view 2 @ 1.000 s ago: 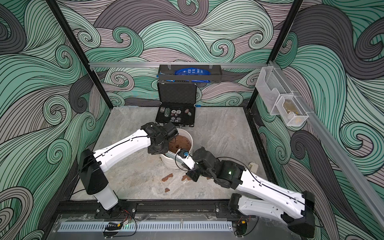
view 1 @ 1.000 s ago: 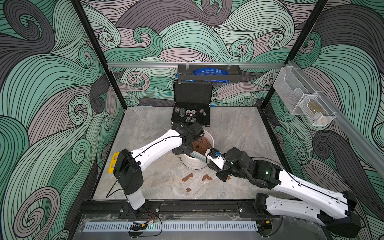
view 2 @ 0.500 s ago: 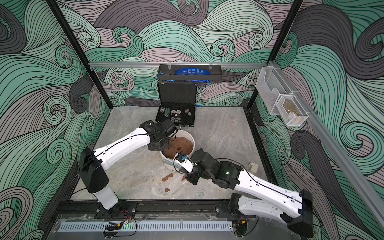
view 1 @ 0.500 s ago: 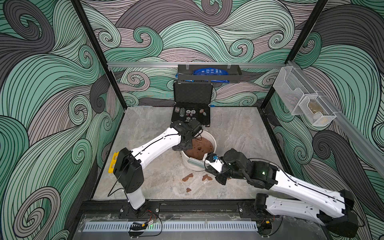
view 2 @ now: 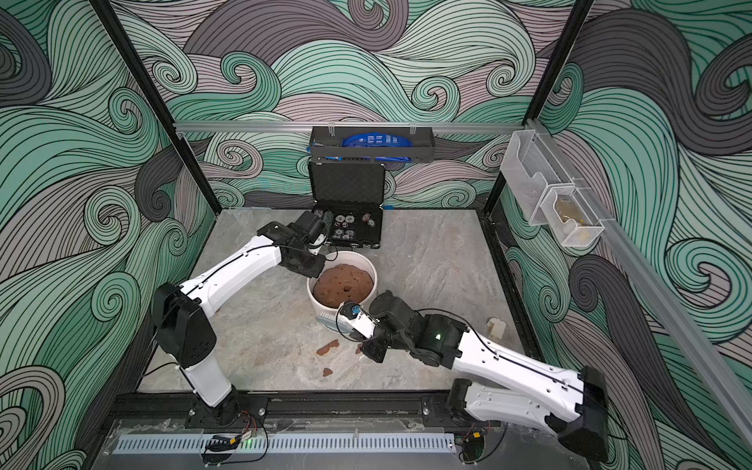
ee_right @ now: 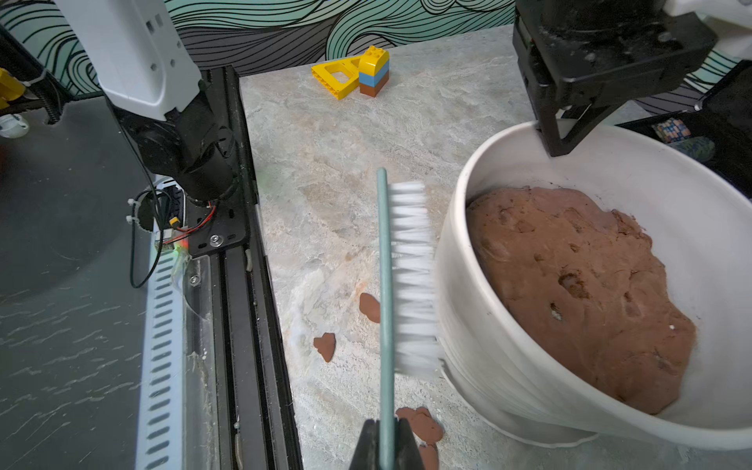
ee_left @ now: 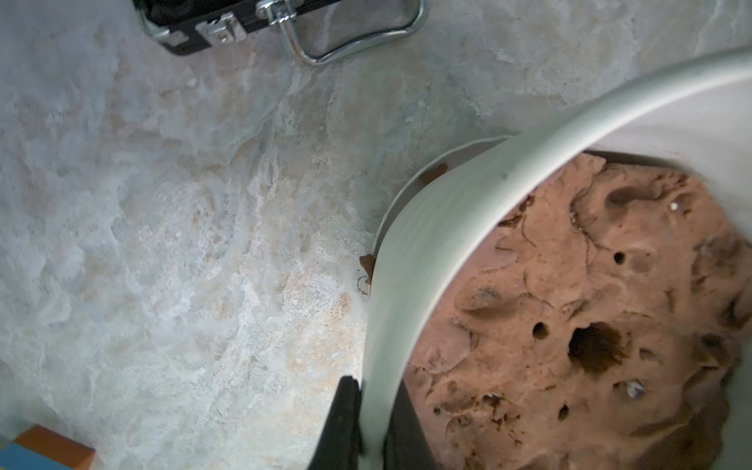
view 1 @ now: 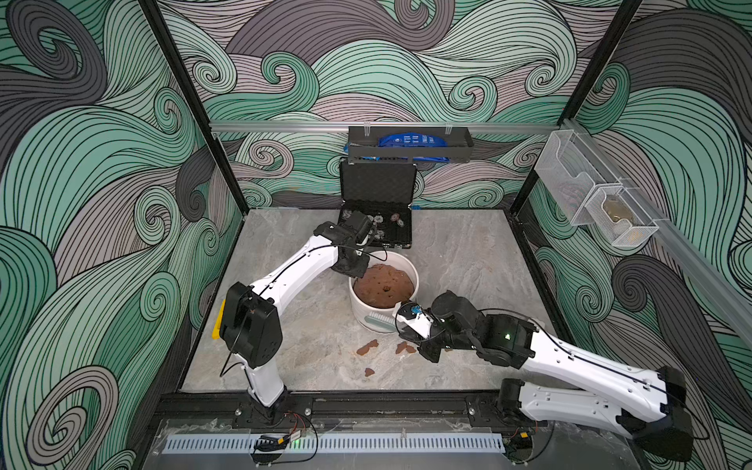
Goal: Scrub the dried mud off the ceramic pot
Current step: Rotate the pot on the tray.
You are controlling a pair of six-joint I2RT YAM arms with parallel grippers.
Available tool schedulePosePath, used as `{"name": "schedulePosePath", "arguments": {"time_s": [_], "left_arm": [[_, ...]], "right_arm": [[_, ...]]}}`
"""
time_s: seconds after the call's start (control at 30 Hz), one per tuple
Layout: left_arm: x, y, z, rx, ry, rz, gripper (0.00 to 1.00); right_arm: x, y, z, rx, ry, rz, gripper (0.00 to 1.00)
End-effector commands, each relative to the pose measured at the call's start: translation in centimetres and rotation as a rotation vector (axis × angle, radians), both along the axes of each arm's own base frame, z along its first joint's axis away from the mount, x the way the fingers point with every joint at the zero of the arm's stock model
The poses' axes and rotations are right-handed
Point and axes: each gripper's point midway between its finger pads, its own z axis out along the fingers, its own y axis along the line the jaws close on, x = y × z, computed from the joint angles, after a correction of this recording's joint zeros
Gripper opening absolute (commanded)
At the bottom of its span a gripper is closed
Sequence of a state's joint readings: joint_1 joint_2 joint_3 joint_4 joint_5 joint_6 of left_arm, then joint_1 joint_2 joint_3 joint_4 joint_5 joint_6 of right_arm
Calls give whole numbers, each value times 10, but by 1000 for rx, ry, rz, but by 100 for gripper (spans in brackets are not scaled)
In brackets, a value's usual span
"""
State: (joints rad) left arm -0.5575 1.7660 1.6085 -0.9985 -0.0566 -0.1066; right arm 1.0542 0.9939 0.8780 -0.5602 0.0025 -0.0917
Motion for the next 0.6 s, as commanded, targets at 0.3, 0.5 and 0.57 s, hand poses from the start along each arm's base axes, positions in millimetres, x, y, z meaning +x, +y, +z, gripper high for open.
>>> {"name": "schedulePosePath", "arguments": {"time_s": [0.3, 0.5, 0.57], "left_arm": [[8, -19, -17, -5, 15, -454, 4], [19, -21, -13, -14, -10, -522, 6], [24, -24, -10, -23, -27, -539, 8]], "right_arm": [[20, -10, 34, 49, -131, -63, 0], [47, -30, 46, 97, -174, -265, 0], [61, -39, 52, 160, -152, -367, 0]]}}
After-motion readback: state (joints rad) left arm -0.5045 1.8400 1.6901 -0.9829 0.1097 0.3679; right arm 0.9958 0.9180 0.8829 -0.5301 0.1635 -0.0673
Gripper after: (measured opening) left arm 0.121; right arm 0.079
